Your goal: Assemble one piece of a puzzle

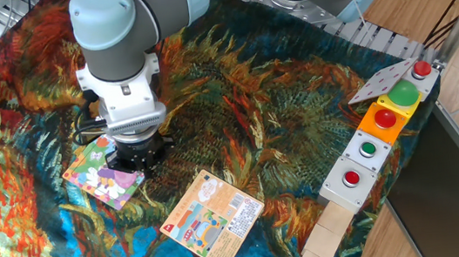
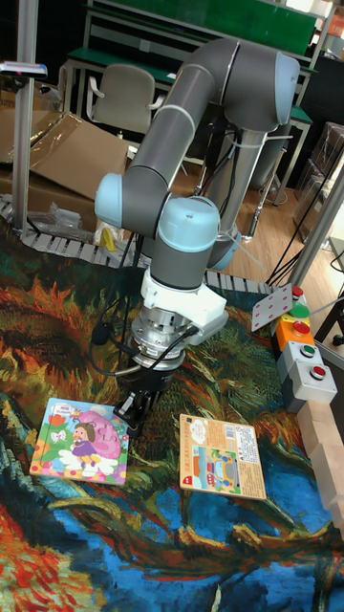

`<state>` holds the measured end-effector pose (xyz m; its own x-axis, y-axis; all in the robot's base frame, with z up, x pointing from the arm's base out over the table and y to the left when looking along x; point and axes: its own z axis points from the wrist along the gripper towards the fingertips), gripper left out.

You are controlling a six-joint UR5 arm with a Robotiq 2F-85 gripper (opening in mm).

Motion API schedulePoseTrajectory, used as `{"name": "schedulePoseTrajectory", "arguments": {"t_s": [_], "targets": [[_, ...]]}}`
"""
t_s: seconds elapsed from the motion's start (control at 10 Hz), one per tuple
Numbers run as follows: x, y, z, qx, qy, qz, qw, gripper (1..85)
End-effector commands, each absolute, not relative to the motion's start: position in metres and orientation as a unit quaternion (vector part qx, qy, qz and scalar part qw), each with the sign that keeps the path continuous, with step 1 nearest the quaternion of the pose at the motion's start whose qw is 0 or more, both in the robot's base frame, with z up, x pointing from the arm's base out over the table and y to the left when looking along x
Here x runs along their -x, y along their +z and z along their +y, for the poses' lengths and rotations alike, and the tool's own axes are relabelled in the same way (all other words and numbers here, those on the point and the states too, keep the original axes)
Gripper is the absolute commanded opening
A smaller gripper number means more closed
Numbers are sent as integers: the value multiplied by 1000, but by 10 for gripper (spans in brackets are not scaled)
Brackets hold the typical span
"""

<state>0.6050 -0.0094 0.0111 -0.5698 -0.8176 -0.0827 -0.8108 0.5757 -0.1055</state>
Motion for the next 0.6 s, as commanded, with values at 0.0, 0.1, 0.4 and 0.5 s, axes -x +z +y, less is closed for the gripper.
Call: {"name": "schedulePoseTrajectory", "arguments": {"t_s": [0.0,0.1,0.4,0.5], "targets": [[-606,12,-10,458,-22,886,65,13],[-606,12,-9,458,-22,886,65,13],[-607,9,-13,460,-26,885,64,13],[-608,8,-14,461,-28,885,62,13]]}}
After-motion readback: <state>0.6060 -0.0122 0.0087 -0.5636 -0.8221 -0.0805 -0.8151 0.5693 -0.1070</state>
